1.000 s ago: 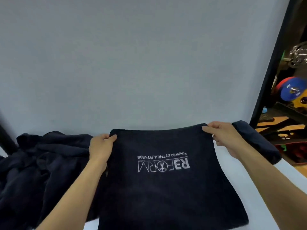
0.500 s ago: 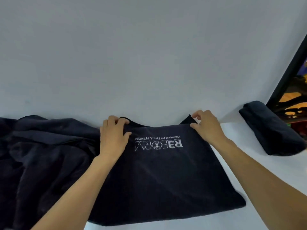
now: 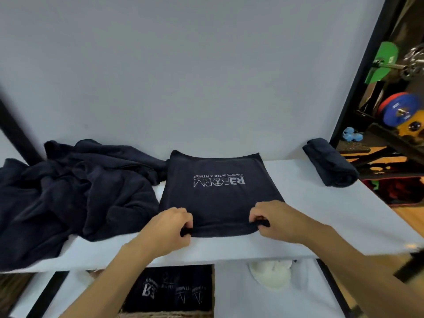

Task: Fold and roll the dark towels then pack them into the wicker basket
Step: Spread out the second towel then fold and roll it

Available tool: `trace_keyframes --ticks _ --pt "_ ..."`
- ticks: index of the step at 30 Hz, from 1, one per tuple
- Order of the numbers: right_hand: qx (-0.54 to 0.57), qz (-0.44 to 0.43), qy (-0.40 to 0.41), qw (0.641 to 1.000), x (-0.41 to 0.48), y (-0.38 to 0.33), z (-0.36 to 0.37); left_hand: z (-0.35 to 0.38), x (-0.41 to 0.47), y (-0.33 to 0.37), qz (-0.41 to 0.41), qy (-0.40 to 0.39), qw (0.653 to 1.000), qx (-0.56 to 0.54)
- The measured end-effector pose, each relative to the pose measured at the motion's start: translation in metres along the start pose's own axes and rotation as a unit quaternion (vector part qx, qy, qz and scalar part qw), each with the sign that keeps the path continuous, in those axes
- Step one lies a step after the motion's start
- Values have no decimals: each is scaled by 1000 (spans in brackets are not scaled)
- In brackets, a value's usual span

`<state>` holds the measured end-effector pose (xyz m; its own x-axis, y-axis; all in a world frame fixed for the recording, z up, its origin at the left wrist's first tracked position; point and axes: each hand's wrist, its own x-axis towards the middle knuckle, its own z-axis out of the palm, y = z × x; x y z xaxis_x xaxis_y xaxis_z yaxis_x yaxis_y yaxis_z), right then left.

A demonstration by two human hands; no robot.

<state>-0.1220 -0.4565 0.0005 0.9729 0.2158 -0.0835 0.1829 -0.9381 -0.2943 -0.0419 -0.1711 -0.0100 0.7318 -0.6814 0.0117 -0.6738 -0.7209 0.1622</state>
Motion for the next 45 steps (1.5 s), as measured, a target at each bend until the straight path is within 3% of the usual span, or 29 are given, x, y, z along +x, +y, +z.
trace_keyframes --ticks 7,10,12,14,16,19,24,32,36,40,45 --pt "18 11 -75 997 -56 -16 3 4 -51 34 33 -76 995 -56" --pt "119 38 -106 986 -55 -16 -5 -6 -46 34 1 -101 984 -145" --pt "190 58 -56 978 -39 -4 -18 -14 -28 24 -36 -36 981 -186" --pt "229 93 40 968 -11 20 -30 -19 2 1 -80 65 981 -166" --pt "230 146 117 955 27 48 -39 -23 36 -24 -127 116 975 -143" --pt "214 215 144 942 87 85 -41 -17 84 -60 -198 91 970 -108" --pt "211 240 117 940 142 108 -31 0 118 -92 -254 36 962 -93" --pt "423 174 154 876 133 113 -52 -21 101 -86 -233 125 953 -147" --pt "439 145 31 886 121 114 -56 -18 89 -86 -196 126 959 -159" --pt "342 158 -31 926 129 106 -55 -25 84 -83 -156 148 968 -129" --pt "295 131 17 946 146 90 -68 -31 82 -84 -165 138 962 -170"
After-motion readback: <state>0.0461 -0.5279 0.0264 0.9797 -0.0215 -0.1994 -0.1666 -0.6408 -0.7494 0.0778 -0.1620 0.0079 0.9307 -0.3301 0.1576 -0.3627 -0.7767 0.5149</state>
